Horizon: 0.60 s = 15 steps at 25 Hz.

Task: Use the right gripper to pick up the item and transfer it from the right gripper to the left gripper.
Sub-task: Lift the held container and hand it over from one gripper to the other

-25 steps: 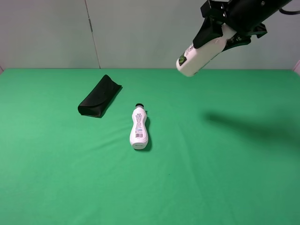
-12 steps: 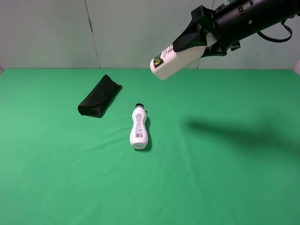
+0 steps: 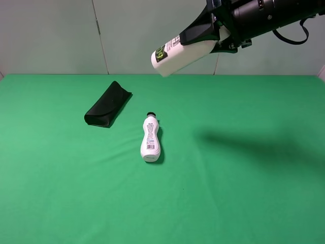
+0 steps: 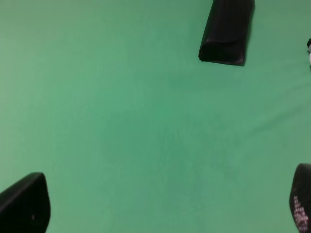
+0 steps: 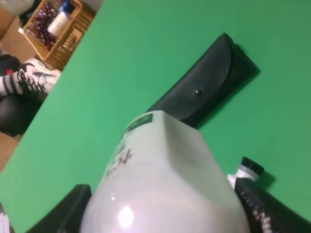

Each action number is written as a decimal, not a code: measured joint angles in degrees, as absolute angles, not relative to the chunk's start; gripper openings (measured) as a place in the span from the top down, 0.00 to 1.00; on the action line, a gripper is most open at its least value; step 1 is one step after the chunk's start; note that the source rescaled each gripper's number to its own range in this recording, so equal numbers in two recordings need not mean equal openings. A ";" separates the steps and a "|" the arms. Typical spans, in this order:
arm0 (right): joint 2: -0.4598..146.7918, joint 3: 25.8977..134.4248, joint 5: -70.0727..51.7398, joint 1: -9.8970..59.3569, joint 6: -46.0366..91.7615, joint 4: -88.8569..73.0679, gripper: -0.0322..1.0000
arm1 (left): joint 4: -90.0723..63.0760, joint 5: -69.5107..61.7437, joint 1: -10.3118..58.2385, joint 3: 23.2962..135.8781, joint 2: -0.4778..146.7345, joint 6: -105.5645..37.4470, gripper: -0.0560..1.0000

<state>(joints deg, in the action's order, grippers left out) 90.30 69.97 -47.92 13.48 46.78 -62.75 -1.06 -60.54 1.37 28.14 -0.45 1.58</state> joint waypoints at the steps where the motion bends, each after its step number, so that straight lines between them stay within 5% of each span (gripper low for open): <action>1: 90.30 69.97 -47.86 13.48 46.85 -62.75 0.94 | -1.06 -60.54 1.37 28.14 -0.45 1.58 0.00; 15: 90.30 69.97 -46.13 13.48 47.46 -62.75 0.94 | -1.06 -60.54 1.37 28.14 -0.45 1.58 0.00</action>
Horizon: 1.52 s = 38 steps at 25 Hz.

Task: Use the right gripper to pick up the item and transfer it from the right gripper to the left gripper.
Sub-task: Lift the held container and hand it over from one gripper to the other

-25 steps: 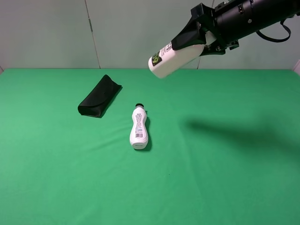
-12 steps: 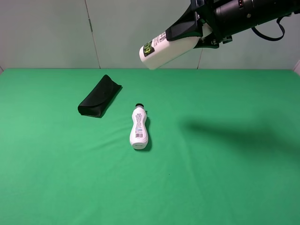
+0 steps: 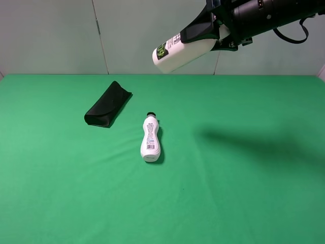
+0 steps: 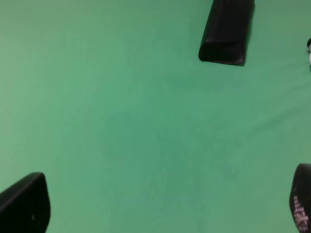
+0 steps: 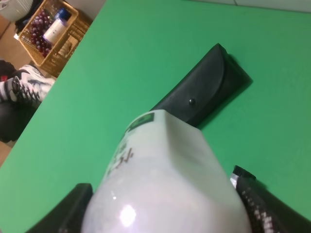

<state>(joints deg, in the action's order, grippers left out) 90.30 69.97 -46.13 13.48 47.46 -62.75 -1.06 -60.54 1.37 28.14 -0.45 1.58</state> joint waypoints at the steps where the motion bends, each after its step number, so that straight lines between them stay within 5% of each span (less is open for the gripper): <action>1: 90.30 69.97 -46.13 13.48 47.46 -62.75 0.94 | -1.06 -60.54 1.37 28.14 -0.45 1.58 0.00; 16: 90.30 69.97 -46.09 13.48 47.46 -62.75 0.94 | -1.11 -60.31 1.37 28.62 1.52 0.74 0.00; 31: 90.30 69.97 -45.84 13.48 47.24 -62.75 0.94 | -18.34 -42.28 1.37 40.06 45.79 -20.31 0.00; 38: 90.30 69.97 -46.10 13.48 47.24 -62.75 0.94 | -33.57 -40.83 2.94 48.47 61.95 -40.79 0.00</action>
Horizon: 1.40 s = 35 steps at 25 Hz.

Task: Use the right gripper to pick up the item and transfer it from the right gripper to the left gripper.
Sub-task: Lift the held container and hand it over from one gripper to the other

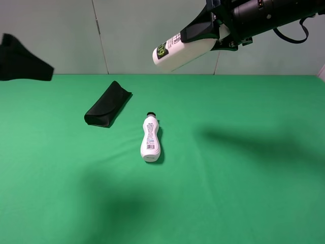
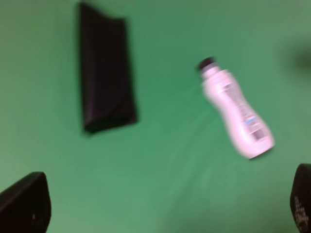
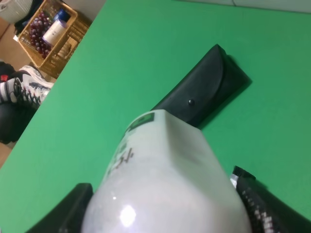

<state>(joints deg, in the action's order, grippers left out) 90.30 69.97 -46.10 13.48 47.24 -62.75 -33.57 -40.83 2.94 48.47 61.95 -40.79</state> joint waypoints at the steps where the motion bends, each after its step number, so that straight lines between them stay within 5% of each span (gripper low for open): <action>1: 90.30 69.97 -46.30 13.48 47.24 -62.75 0.94 | -35.64 -40.83 3.78 49.46 63.59 -43.72 0.00; 21: 90.30 69.97 -48.28 13.48 47.24 -58.98 0.94 | -47.19 -43.78 11.02 59.52 78.82 -96.29 0.01; 35: 90.30 69.97 -48.56 13.48 47.24 -58.34 0.94 | -53.92 -46.61 14.01 59.52 82.22 -104.56 0.02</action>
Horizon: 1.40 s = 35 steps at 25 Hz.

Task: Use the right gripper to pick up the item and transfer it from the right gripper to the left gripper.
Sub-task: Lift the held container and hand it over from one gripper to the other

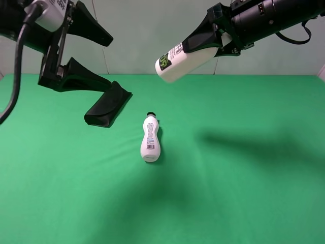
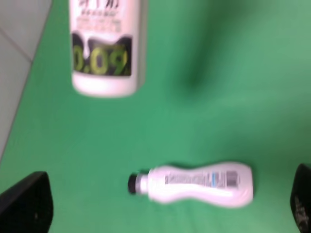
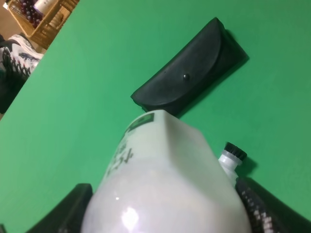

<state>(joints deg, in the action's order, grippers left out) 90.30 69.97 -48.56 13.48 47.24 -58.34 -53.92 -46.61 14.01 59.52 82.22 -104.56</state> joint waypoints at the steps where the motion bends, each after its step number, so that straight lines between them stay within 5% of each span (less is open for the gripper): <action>1: 90.30 69.97 -48.67 13.48 47.24 -58.34 0.94 | -55.55 -46.68 14.53 59.52 82.73 -105.71 0.02; 35: 90.30 69.97 -51.82 13.48 47.24 -60.60 0.94 | -82.95 -39.38 21.96 60.20 92.56 -123.77 0.10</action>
